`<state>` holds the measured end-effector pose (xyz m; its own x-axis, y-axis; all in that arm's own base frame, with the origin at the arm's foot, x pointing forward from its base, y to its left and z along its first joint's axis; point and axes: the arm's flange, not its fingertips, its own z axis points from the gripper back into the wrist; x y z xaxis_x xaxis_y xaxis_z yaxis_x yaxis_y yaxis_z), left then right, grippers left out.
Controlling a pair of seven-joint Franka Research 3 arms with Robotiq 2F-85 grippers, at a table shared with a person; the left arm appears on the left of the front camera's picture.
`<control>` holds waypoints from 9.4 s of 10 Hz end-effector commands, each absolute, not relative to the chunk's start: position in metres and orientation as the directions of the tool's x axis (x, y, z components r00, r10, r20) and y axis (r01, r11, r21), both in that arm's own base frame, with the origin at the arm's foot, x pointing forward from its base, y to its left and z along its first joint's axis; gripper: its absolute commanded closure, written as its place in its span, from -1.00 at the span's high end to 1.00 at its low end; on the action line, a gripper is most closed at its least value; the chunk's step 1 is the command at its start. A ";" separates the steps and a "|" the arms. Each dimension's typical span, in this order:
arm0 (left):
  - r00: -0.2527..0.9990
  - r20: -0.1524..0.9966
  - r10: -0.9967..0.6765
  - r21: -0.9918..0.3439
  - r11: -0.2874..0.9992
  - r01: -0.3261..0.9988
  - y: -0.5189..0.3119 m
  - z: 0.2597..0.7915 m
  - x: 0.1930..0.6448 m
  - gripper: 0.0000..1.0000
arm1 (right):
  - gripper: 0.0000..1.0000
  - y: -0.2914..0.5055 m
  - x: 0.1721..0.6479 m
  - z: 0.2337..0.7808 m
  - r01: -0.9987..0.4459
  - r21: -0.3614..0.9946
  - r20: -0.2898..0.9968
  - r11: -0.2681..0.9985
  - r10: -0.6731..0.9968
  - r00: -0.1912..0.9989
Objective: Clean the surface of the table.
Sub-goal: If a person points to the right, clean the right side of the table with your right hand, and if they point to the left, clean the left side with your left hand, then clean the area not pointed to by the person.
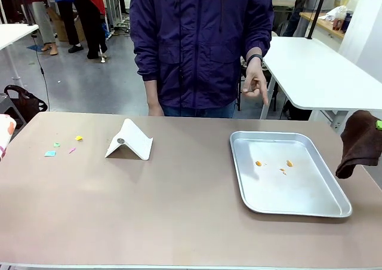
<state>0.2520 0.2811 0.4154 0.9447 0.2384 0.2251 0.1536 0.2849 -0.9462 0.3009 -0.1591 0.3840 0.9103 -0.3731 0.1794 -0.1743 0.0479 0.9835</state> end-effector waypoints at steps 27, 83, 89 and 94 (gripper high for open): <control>0.948 0.213 0.237 -0.947 0.288 0.141 0.280 0.420 0.249 -0.72 | -0.85 -0.044 0.462 0.298 0.197 0.595 0.091 0.779 -0.309 0.947; 0.948 0.213 0.237 -0.947 0.288 0.141 0.280 0.420 0.249 -0.72 | -0.85 -0.092 0.331 0.417 -0.235 0.972 0.235 0.020 -0.139 0.962; 0.948 0.213 0.237 -0.947 0.288 0.141 0.280 0.420 0.249 -0.72 | -0.85 -0.092 0.331 0.417 -0.235 0.972 0.235 0.020 -0.139 0.962; 0.948 0.213 0.237 -0.947 0.288 0.141 0.280 0.420 0.249 -0.72 | -0.85 -0.092 0.331 0.417 -0.235 0.972 0.235 0.020 -0.139 0.962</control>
